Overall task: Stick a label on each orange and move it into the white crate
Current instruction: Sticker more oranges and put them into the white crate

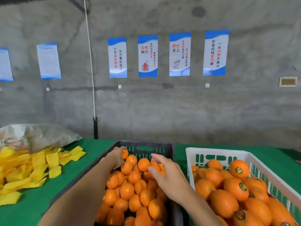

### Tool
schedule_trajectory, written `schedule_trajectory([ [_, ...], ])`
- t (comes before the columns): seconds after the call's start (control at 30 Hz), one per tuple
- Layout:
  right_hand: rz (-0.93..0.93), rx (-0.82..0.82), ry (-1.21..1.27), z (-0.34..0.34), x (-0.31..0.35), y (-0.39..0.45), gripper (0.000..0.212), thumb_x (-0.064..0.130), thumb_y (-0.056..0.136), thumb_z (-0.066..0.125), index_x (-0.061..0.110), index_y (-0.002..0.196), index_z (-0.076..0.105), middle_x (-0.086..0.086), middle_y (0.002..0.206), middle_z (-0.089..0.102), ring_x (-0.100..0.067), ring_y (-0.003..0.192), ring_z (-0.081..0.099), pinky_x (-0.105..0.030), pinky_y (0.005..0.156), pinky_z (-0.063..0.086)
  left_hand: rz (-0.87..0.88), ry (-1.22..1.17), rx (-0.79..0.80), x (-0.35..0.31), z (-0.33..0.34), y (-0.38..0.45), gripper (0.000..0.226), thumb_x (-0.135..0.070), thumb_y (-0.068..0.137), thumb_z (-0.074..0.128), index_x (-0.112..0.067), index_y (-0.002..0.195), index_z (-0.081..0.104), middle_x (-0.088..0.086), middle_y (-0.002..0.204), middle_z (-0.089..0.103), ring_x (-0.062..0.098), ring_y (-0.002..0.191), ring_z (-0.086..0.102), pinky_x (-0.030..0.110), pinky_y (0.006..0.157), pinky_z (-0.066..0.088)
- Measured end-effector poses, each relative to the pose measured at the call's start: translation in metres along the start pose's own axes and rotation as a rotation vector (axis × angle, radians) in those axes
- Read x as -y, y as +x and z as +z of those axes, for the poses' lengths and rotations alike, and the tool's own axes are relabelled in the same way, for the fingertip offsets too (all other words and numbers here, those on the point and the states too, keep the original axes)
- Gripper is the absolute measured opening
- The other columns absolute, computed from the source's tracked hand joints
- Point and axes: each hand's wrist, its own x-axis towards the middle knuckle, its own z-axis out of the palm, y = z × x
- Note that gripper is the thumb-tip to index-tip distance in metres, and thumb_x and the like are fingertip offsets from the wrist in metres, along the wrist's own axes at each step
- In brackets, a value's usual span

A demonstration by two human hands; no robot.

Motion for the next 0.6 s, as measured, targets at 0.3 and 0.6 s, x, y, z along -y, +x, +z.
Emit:
schedule_trajectory([
  [0.3, 0.039, 0.006, -0.084, 0.032, -0.026, 0.053, 0.053, 0.052, 0.101, 0.053, 0.043, 0.151, 0.039, 0.024, 0.142, 0.052, -0.001, 0.132, 0.046, -0.027, 0.106, 0.043, -0.011, 0.388, 0.080, 0.005, 0.044, 0.083, 0.076, -0.005, 0.103, 0.057, -0.038, 0.164, 0.025, 0.016, 0.172, -0.007, 0.043, 0.146, 0.042, 0.049, 0.115, 0.045],
  [0.6, 0.033, -0.036, -0.152, 0.027, -0.024, 0.048, 0.046, 0.046, 0.103, 0.051, 0.035, 0.147, 0.048, 0.013, 0.143, 0.055, -0.006, 0.131, 0.050, -0.033, 0.106, 0.048, 0.101, 0.399, -0.077, -0.020, 0.001, 0.043, 0.040, -0.022, 0.108, 0.047, -0.028, 0.147, 0.047, 0.025, 0.154, 0.027, 0.044, 0.113, 0.067, 0.048, 0.102, 0.052],
])
